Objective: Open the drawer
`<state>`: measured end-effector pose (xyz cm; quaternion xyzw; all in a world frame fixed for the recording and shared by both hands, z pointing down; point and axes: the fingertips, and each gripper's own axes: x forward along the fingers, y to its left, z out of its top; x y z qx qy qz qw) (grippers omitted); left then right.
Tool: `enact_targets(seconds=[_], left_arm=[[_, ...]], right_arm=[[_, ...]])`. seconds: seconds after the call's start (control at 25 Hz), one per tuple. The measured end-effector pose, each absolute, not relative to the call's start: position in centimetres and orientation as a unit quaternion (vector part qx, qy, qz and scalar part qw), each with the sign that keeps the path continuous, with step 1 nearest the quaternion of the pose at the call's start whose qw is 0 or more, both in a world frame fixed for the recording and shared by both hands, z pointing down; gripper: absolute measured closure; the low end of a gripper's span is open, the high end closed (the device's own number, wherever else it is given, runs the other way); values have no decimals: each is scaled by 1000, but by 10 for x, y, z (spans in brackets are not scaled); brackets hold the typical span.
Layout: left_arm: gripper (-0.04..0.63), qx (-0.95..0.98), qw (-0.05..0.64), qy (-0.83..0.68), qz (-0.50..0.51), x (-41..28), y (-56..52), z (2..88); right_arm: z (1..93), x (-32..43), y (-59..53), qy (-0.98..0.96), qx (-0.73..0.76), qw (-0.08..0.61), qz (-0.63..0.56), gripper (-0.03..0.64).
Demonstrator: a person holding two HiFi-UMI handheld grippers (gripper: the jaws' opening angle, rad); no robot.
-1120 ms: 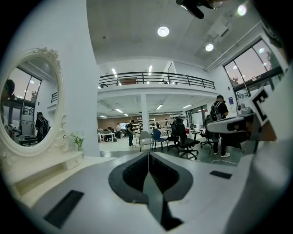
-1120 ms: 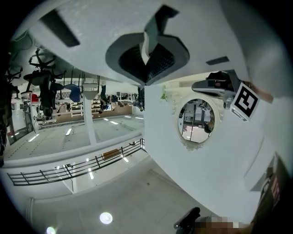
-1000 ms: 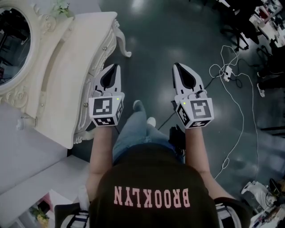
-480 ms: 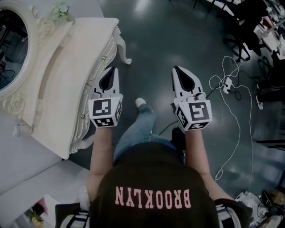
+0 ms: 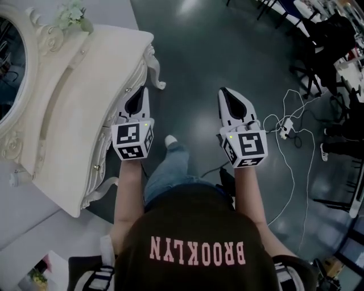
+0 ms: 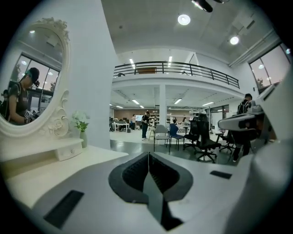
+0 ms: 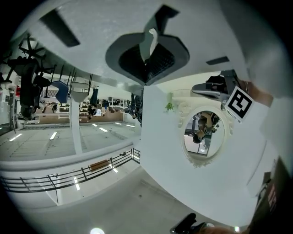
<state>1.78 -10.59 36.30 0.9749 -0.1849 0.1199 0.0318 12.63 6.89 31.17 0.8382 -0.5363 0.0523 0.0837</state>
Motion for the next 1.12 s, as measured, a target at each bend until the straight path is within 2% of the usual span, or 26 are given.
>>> enact_targets(seconds=[0.4,0.84,1.12], left_arm=[[589,963,36,-224,145,63,-171,378],[589,935,66,-300,175,30,-215,401],[589,903,118,-364,196,7,-228,434]], right_arm=[[330,191,-9,-566,816,88,78,620],[346,202,-80,-623,769,101,98,620],[373,199,-132,-684,708,130,118,620]])
